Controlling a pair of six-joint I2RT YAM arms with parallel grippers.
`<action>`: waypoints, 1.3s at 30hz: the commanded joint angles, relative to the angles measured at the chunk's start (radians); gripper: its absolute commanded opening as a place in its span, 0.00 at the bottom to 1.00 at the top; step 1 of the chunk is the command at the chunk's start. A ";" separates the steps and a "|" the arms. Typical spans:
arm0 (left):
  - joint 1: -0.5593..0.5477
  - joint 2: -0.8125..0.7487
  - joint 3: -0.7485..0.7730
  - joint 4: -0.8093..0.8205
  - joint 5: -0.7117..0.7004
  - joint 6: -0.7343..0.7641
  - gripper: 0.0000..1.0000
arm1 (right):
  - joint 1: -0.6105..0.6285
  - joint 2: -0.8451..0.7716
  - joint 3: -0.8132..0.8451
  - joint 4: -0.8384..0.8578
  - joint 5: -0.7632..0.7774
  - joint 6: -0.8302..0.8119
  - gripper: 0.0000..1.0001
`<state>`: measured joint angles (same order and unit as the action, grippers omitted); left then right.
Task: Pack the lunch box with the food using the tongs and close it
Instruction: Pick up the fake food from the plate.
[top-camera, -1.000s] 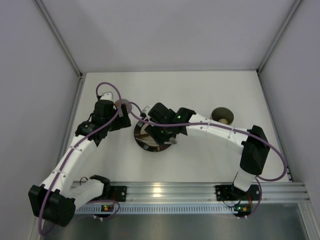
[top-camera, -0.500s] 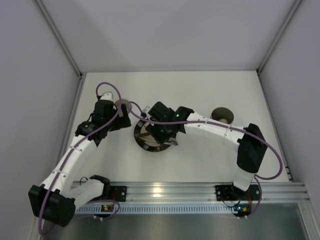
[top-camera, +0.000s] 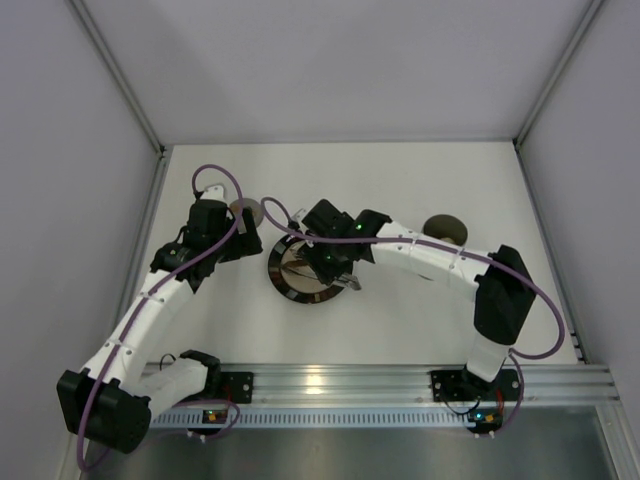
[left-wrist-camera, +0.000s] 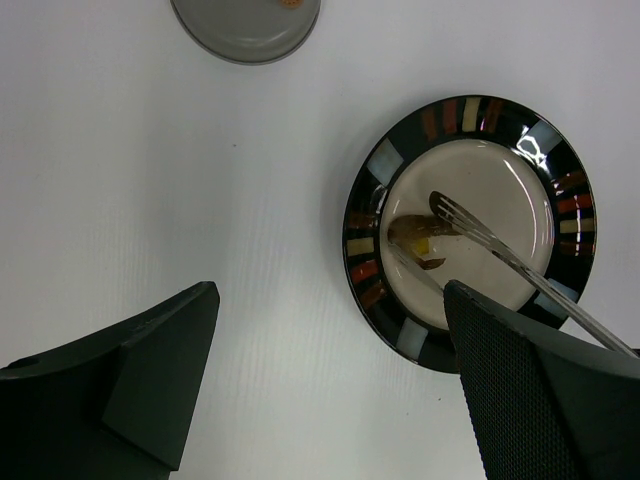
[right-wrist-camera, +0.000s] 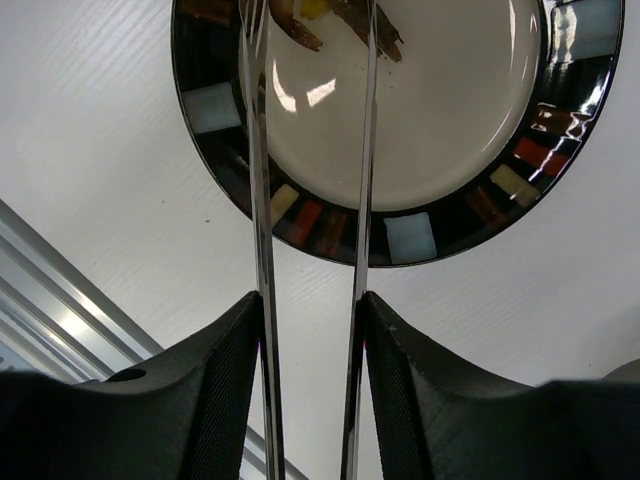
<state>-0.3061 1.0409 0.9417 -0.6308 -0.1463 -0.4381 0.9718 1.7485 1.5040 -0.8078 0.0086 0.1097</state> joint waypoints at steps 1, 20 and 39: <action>0.005 -0.002 -0.003 0.039 0.002 0.016 0.99 | -0.019 -0.049 -0.021 0.015 0.010 0.016 0.43; 0.005 -0.002 -0.003 0.040 0.010 0.013 0.99 | -0.019 -0.216 -0.105 -0.071 0.151 0.071 0.40; 0.005 -0.005 -0.004 0.039 0.013 0.015 0.99 | -0.038 -0.150 -0.025 -0.070 0.107 -0.057 0.57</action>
<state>-0.3061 1.0409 0.9417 -0.6304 -0.1452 -0.4381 0.9585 1.5845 1.4364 -0.8803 0.1410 0.1001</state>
